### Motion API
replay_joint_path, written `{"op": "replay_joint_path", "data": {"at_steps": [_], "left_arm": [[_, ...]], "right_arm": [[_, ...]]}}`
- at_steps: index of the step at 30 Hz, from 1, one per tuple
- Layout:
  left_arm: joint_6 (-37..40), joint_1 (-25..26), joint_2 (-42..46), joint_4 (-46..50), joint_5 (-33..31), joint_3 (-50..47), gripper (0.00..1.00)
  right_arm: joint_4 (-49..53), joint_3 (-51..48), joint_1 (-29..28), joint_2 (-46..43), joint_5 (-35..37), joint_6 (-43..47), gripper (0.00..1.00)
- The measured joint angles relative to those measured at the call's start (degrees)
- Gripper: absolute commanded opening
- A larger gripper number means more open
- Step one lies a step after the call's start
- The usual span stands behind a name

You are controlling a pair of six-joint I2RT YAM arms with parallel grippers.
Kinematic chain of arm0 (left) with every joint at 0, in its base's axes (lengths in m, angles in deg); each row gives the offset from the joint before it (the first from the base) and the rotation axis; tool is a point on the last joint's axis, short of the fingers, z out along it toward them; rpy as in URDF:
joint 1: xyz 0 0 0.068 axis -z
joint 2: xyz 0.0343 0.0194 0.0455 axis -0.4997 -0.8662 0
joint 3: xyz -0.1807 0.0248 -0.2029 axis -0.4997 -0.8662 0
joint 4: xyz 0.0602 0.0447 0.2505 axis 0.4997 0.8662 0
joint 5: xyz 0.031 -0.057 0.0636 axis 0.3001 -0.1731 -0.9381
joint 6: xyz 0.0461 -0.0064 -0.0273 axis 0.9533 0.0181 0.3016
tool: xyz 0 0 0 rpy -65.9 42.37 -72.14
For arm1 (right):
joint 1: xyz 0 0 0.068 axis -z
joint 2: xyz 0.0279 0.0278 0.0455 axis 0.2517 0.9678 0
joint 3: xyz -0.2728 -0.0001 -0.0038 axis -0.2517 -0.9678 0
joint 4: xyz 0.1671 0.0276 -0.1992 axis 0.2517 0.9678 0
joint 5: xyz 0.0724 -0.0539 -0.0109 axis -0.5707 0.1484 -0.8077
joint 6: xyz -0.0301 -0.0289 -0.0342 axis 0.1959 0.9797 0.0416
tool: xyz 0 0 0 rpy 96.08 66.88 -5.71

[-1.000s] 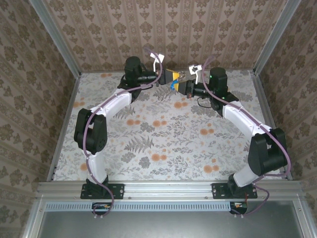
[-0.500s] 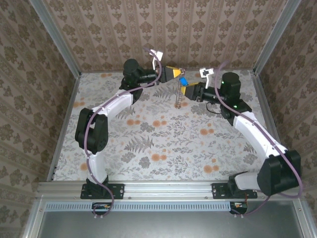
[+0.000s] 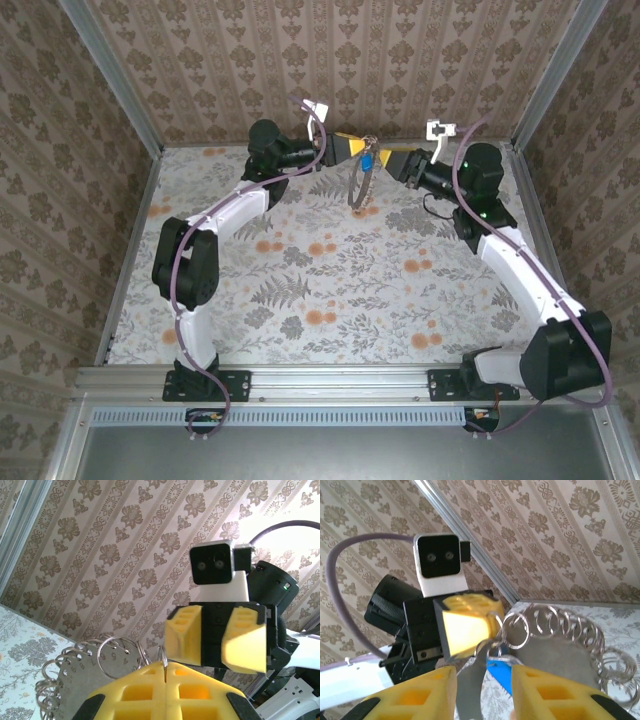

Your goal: Put the keys on the keyring

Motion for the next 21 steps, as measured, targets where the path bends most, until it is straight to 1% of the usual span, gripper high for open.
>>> {"op": "replay_joint_path", "data": {"at_steps": [4,8,19,21], "left_arm": [[0.00,0.04,0.00,0.00,0.00,0.00,0.00],[0.00,0.04,0.00,0.02,0.00,0.00,0.00],[0.00,0.31,-0.07,0.09,-0.02,0.02,0.00],[0.00,0.26,-0.15,0.07,-0.07,0.02,0.00]], "right_arm": [[-3.54,0.31,-0.70,2.54,0.15,-3.04,0.34],[-4.87,0.81,-1.81,3.72,0.15,-4.70,0.34],[-7.72,3.02,-2.80,6.95,0.15,-6.14,0.34],[-7.80,3.02,-2.80,7.10,0.15,-6.36,0.33]]}}
